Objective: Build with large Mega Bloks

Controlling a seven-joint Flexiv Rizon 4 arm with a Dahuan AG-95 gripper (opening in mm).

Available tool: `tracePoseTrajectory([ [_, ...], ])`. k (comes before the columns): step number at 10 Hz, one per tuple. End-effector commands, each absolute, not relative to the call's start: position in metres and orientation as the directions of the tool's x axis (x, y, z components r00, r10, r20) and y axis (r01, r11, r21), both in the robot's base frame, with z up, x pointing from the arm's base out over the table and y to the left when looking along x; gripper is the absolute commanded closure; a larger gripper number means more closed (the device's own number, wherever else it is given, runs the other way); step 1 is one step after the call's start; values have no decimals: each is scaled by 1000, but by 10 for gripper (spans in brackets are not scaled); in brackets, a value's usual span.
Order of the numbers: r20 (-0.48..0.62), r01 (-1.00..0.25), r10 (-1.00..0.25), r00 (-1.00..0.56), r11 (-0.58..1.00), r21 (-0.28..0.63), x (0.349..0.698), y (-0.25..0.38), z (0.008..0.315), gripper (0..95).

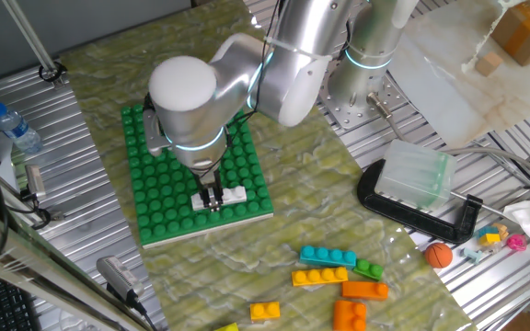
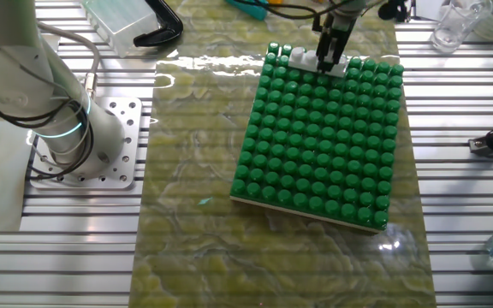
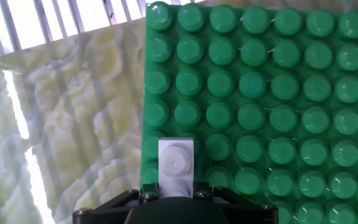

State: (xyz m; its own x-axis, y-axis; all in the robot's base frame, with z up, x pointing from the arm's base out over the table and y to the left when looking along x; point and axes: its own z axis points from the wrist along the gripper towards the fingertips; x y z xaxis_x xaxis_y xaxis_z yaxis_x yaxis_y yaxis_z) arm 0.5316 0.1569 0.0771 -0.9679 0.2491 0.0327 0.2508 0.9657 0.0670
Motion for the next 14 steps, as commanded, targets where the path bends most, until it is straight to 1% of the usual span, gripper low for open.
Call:
tracePoseTrajectory([
  [1, 41, 224, 221, -974, 972, 72, 538, 163, 80, 950],
  [4, 33, 200, 199, -979, 979, 36, 541, 168, 71, 950],
  [5, 38, 175, 176, -984, 984, -22, 540, 167, 72, 950],
  [6, 43, 149, 152, -987, 987, -58, 538, 163, 76, 950],
  [8, 42, 154, 155, -987, 988, -32, 535, 162, 77, 950],
  [9, 47, 175, 175, -983, 985, -2, 536, 164, 76, 950],
  [14, 56, 178, 178, -982, 984, 0, 534, 165, 81, 950],
])
